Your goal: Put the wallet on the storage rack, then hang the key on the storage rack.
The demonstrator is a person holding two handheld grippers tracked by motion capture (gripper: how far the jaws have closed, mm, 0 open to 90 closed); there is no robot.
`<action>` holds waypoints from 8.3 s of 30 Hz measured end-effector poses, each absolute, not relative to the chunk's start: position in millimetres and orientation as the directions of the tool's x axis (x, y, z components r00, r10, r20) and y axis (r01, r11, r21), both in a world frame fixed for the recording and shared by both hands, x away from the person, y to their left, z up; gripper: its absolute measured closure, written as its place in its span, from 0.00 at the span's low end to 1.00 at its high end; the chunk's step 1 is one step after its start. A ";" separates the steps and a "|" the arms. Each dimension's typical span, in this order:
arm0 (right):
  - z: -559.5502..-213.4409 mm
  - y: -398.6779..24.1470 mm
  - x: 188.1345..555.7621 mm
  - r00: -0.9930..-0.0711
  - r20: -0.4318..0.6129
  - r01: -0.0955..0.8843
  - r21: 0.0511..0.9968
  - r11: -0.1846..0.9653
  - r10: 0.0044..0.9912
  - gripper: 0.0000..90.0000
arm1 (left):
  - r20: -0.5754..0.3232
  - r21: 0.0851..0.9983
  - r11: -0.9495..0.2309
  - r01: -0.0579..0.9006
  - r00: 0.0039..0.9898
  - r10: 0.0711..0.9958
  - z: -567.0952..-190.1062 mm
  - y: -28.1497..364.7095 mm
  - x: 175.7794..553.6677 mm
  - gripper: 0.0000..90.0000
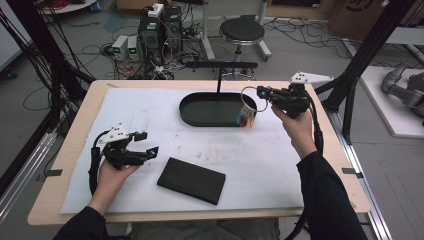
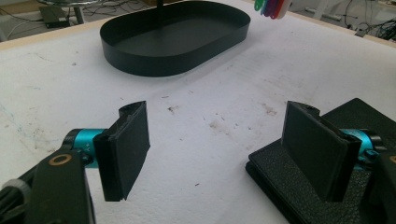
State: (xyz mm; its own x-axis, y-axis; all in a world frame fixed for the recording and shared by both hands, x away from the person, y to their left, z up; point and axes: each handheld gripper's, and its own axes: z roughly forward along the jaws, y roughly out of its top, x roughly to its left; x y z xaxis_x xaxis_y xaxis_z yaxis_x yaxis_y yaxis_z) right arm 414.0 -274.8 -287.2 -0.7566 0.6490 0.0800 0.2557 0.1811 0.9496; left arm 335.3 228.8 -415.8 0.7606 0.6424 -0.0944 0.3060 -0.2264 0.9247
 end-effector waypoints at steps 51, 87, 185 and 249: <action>-311.6 -269.8 509.4 -0.615 0.146 0.324 0.943 0.080 0.775 0.98 | -0.096 0.918 -0.228 0.324 0.742 0.663 -424.3 234.1 328.9 0.26; -324.3 -273.1 526.7 -0.583 0.176 0.369 0.927 0.065 0.793 0.96 | -0.096 0.916 -0.230 0.328 0.736 0.670 -426.7 238.5 322.1 0.26; -397.2 -345.6 344.7 -0.547 0.102 0.320 0.943 0.095 0.831 0.36 | 0.028 0.934 -0.302 0.189 0.807 0.590 -404.3 209.3 326.1 0.26; -397.8 -339.3 349.8 -0.605 0.126 0.315 0.945 0.091 0.786 0.39 | 0.140 0.810 -0.582 0.078 0.937 0.320 -419.2 179.2 280.2 0.88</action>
State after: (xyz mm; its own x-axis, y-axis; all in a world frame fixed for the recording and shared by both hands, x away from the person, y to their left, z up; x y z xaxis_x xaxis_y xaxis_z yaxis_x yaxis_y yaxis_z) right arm 349.8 -339.3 -397.8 -0.6050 0.7862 0.1257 0.3149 0.0913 0.9447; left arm 280.2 179.2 -419.2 0.9370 0.3201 0.1399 0.0779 -0.5819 0.8095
